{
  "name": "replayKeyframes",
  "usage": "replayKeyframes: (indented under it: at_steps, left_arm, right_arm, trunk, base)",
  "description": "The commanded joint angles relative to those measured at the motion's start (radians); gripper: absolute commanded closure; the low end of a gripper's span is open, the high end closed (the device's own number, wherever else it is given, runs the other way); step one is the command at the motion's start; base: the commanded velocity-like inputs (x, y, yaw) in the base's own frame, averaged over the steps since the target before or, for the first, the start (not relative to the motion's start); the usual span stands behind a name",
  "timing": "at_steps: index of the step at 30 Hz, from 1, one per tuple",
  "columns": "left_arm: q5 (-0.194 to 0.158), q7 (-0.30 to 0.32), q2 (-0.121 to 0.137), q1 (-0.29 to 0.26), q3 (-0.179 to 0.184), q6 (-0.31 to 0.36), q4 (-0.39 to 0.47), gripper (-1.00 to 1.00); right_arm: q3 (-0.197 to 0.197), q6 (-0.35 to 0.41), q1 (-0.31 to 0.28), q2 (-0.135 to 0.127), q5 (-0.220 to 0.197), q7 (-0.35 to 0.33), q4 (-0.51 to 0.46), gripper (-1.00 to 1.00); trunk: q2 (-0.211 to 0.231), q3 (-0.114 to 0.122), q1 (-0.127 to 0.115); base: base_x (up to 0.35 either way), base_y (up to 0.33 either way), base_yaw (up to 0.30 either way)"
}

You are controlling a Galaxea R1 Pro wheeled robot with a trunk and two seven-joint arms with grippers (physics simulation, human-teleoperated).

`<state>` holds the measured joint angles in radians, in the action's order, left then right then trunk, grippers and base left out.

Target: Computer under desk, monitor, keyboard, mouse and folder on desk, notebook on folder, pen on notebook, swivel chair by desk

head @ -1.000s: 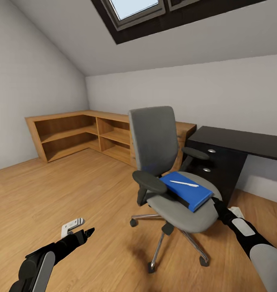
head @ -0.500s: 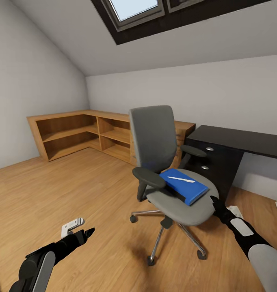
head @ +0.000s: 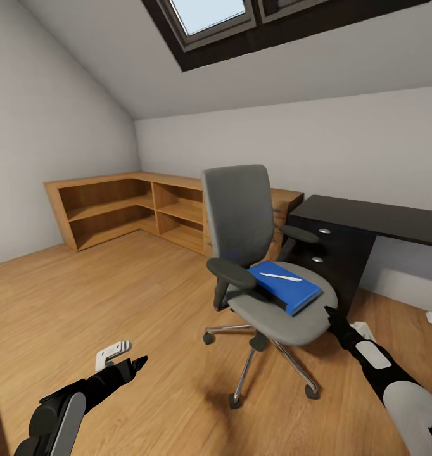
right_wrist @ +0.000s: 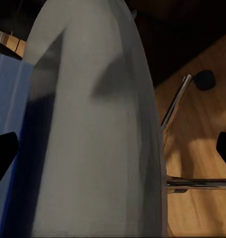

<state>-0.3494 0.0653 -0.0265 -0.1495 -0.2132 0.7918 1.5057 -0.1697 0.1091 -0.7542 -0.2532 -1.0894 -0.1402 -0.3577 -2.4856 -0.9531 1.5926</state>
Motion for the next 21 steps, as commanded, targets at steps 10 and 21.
replayKeyframes:
  at_steps: [10, 21]
  left_arm:
    - [0.003, 0.007, 0.0, -0.001, -0.003, 0.006, 0.001, -1.0]
    - [0.003, 0.007, 0.0, -0.001, -0.003, 0.005, 0.001, -1.0]
  right_arm:
    - [-0.007, 0.007, -0.001, 0.015, -0.004, -0.004, 0.002, -1.0]
    - [-0.007, 0.007, -0.001, 0.015, -0.003, -0.004, 0.002, -1.0]
  trunk:
    - [0.0, -0.001, 0.0]
    - [0.0, -0.001, 0.0]
  base:
    - [0.007, 0.0, 0.079]
    - [0.257, 0.0, 0.011]
